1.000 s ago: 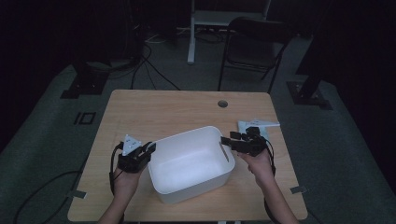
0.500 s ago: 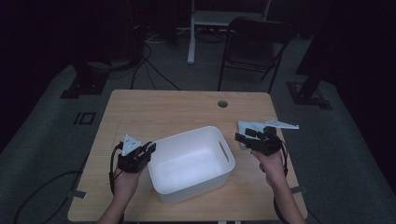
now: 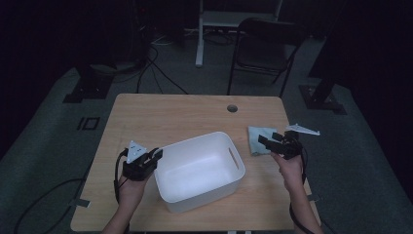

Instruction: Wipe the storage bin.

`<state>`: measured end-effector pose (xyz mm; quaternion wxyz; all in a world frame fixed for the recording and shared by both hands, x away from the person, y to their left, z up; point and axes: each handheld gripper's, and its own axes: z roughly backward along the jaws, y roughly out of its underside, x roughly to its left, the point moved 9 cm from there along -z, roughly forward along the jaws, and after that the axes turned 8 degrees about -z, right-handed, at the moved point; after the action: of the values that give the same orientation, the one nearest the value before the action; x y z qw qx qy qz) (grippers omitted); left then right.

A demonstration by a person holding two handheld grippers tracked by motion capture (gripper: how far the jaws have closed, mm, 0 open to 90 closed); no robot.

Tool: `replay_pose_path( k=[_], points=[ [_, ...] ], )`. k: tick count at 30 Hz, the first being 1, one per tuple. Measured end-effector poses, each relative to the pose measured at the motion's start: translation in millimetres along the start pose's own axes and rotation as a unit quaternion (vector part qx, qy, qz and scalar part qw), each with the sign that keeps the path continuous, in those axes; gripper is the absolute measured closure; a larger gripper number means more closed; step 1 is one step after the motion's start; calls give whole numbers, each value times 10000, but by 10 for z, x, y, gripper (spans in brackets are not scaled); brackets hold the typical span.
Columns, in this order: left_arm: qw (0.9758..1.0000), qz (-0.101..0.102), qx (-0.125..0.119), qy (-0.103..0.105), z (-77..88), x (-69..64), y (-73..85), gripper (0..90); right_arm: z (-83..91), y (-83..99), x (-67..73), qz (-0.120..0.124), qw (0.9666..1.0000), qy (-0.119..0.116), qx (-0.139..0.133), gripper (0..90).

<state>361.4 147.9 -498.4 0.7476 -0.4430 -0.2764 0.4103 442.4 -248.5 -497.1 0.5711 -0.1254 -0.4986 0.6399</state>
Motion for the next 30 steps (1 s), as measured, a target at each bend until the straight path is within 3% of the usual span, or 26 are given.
replay_pose_path(
  k=[4, 8, 10, 17, 23, 30],
  points=[
    [10000, -27, 18, 0, -1, 0, -1, 779, -72, 0, -117, -111, 9998, 159, 6, 237],
    [10000, -14, -2, 17, -7, 1, -5, 779, -206, -15, -291, -126, 9989, 460, -37, 226],
    [10000, -14, -1, 13, -11, 2, -6, 780, -275, -18, -341, -180, 9988, 463, -38, 219],
    [10000, -22, 8, 28, -17, 6, -10, 782, -544, 22, -566, -300, 9958, 861, 126, 227],
    [10000, 17, -6, 28, -19, 7, -10, 782, -750, 27, -672, -222, 9928, 1154, 221, 227],
    [10000, 24, 2, 37, -19, 8, -9, 781, -967, 21, -742, -213, 9907, 1312, 297, 229]
  ],
)
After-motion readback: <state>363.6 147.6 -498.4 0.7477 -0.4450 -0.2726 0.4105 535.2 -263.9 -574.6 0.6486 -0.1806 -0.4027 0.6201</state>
